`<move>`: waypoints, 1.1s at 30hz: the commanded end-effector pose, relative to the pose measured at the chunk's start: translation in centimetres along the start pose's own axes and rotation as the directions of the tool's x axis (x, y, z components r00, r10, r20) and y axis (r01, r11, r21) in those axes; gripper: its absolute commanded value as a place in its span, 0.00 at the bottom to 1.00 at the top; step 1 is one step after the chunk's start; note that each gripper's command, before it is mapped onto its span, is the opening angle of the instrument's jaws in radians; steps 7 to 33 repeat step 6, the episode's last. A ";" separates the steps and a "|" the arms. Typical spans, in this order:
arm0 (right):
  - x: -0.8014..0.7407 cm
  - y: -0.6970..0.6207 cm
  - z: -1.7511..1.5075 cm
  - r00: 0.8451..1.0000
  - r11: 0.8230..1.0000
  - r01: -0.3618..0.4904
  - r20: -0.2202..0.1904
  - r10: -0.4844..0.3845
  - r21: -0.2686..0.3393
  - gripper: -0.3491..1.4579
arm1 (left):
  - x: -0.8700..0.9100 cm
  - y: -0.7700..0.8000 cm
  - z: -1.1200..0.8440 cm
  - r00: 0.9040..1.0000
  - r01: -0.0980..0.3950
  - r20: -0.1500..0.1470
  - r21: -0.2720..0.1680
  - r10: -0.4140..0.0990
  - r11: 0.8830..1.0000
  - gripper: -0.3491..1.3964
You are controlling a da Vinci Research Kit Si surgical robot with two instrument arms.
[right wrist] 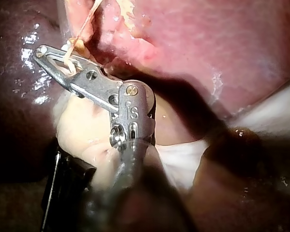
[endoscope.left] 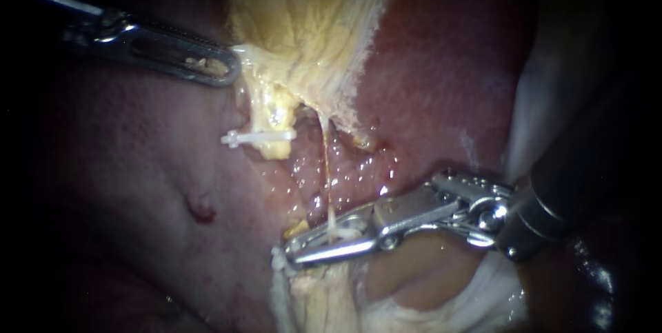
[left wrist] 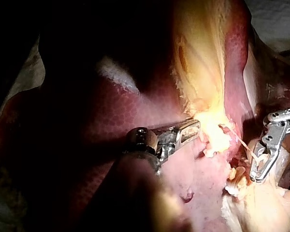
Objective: Clipping first clip right tube
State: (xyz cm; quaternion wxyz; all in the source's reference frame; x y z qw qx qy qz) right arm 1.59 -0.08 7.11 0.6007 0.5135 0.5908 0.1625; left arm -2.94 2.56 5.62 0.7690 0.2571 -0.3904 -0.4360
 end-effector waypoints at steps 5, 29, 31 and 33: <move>0.00 0.01 -0.01 1.000 1.000 0.001 0.000 -0.001 0.000 0.00 | 0.00 0.00 0.00 1.000 0.000 0.000 0.000 0.000 1.000 0.00; 0.00 0.02 -0.01 1.000 1.000 0.001 0.000 -0.001 0.000 0.00 | 0.00 0.00 0.00 1.000 0.000 0.000 0.000 0.000 1.000 0.00; 0.00 0.02 -0.01 1.000 1.000 0.001 0.000 -0.001 0.000 0.00 | 0.00 0.00 0.00 1.000 0.000 0.000 0.000 0.000 1.000 0.00; 0.00 0.02 -0.01 1.000 1.000 0.001 0.000 -0.001 0.000 0.00 | 0.00 0.00 0.00 1.000 0.000 0.000 0.000 0.000 1.000 0.00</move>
